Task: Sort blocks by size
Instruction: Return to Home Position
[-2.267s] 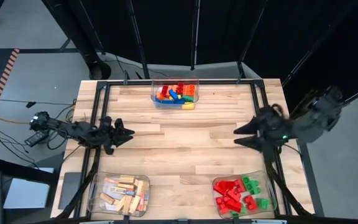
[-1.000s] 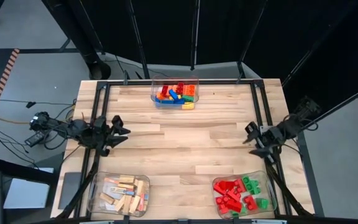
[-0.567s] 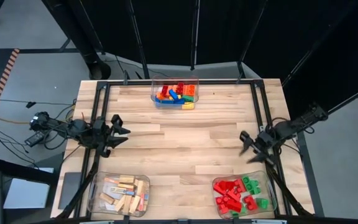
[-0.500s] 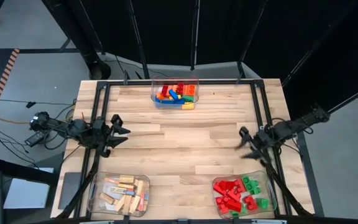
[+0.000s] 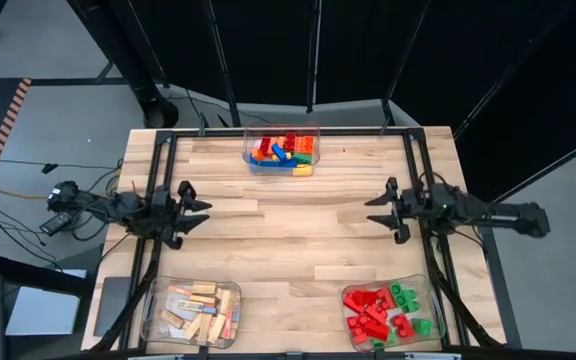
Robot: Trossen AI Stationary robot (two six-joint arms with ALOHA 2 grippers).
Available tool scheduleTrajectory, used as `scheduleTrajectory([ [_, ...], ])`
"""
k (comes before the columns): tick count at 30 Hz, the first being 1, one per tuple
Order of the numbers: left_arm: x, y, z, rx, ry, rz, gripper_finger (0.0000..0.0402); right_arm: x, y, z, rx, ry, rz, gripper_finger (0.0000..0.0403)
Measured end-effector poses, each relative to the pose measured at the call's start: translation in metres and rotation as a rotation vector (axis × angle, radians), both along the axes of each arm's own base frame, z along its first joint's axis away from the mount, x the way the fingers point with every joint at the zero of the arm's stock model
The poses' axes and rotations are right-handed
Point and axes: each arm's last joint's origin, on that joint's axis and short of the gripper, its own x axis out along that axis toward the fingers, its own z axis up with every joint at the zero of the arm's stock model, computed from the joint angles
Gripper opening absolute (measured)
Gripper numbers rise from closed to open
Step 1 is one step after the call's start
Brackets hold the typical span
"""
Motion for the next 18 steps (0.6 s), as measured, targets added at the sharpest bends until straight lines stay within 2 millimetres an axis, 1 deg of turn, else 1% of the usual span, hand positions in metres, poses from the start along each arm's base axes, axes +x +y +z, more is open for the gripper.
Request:
scheduleTrajectory([
  [5,0.001,0.005,-0.002,0.004,0.023,0.055,0.0163,-0.002,-0.013,0.002,-0.036,-0.024,0.004,0.0201],
  [9,0.003,0.007,-0.008,-0.006,0.079,0.012,0.0163,-0.004,-0.021,0.003,-0.055,-0.027,-0.038,0.0204],
  [12,0.004,0.007,-0.011,-0.015,0.108,-0.003,0.0163,-0.005,-0.023,0.003,-0.049,-0.031,-0.047,0.0205],
  [15,0.004,0.008,-0.011,0.018,0.112,-0.013,0.0163,-0.005,-0.024,0.004,-0.04,-0.04,-0.047,0.0204],
  [18,0.005,0.008,-0.019,0.052,0.187,-0.018,0.0163,-0.005,-0.024,0.003,-0.034,-0.03,-0.045,0.0204],
])
